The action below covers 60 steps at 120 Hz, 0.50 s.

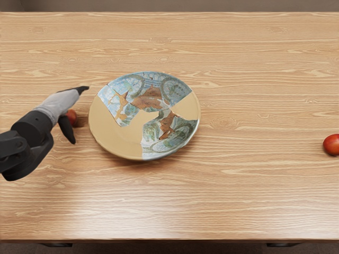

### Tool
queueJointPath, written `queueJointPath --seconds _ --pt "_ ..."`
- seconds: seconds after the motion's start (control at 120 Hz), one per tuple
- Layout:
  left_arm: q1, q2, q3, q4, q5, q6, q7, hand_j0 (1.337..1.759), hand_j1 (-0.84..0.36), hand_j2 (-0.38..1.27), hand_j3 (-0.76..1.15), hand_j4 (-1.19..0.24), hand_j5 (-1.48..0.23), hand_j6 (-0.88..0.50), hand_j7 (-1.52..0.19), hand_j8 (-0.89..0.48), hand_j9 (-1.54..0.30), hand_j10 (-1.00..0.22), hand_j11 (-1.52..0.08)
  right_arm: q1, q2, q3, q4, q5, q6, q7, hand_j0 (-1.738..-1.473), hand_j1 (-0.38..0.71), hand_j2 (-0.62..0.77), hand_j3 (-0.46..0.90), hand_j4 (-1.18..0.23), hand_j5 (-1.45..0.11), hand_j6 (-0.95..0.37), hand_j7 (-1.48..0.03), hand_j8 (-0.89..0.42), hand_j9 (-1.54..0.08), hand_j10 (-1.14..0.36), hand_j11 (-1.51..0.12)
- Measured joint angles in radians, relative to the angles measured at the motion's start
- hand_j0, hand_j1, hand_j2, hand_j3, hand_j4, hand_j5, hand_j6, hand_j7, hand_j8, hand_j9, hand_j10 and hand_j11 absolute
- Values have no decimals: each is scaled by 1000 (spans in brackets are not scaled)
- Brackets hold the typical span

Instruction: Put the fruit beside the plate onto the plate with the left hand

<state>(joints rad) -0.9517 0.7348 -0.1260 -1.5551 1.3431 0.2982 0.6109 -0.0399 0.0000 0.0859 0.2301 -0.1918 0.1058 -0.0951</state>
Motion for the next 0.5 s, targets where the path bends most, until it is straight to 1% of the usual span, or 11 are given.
queueJointPath --seconds 0.142,0.267,0.425,0.5 --pt "-11 3 2 5 -21 -33 0 1658 183 32 0 -146 -184 -148 -184 -148 -183 -146 -183 0 0 0 0 0 0 0 -1658 -327 -4 0 -18 -24 -18 -24 -18 -24 -18 -24" --pt "-12 2 3 25 -29 -48 0 1658 158 37 0 -168 -211 -169 -211 -169 -211 -167 -211 0 0 0 0 0 0 0 -1658 -327 -4 0 -18 -24 -18 -24 -18 -24 -18 -24" --pt "-19 -32 2 108 -32 -54 0 1658 142 39 0 -181 -228 -183 -228 -182 -228 -180 -228 0 0 0 0 0 0 0 -1658 -327 -4 0 -18 -24 -18 -24 -18 -24 -18 -24" --pt "-18 -41 2 134 -33 -55 0 1658 138 40 0 -185 -234 -187 -233 -186 -233 -184 -233 0 0 0 0 0 0 0 -1658 -327 -4 0 -18 -24 -18 -24 -18 -24 -18 -24"
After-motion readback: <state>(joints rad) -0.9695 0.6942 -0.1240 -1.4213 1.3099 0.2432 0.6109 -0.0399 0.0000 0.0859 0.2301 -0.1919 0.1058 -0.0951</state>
